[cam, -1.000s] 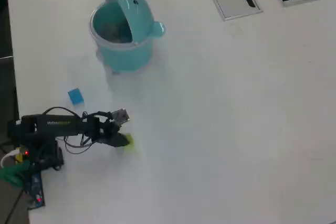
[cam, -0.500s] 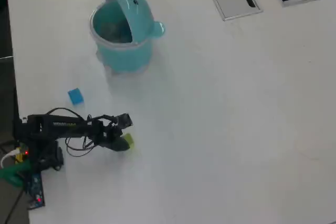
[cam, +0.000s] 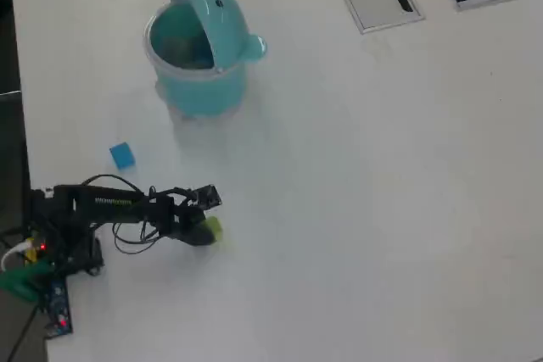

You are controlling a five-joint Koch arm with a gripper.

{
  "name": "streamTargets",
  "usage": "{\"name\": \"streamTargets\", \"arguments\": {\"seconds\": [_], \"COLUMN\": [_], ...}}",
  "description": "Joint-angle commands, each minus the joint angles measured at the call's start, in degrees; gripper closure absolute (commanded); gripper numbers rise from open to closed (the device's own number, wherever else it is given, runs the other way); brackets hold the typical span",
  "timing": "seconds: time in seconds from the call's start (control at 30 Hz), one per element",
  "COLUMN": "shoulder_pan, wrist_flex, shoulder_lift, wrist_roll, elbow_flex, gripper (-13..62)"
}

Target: Grasp RGB lego blocks and put them in the bin one by one.

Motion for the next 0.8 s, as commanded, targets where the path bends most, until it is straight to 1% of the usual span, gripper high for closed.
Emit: {"name": "streamTargets", "arguments": {"seconds": [0.0, 0.03, 0.3, 0.4, 0.73, 0.77], "shoulder_pan": [0.00, 0.00, -1.85, -6.42, -13.27, -16.44], "wrist_flex": [0.09, 0.09, 0.00, 0.00, -0.35, -0.88], "shoulder_lift": [0.18, 0.26, 3.25, 6.42, 10.99, 11.69], "wrist_roll": [-0.88, -0.88, -1.41, -1.41, -1.05, 1.32], "elbow_flex": [-4.83, -5.10, -5.45, -5.54, -7.91, -10.46], "gripper": [31.3, 32.3, 33.7, 34.5, 34.5, 34.5]}}
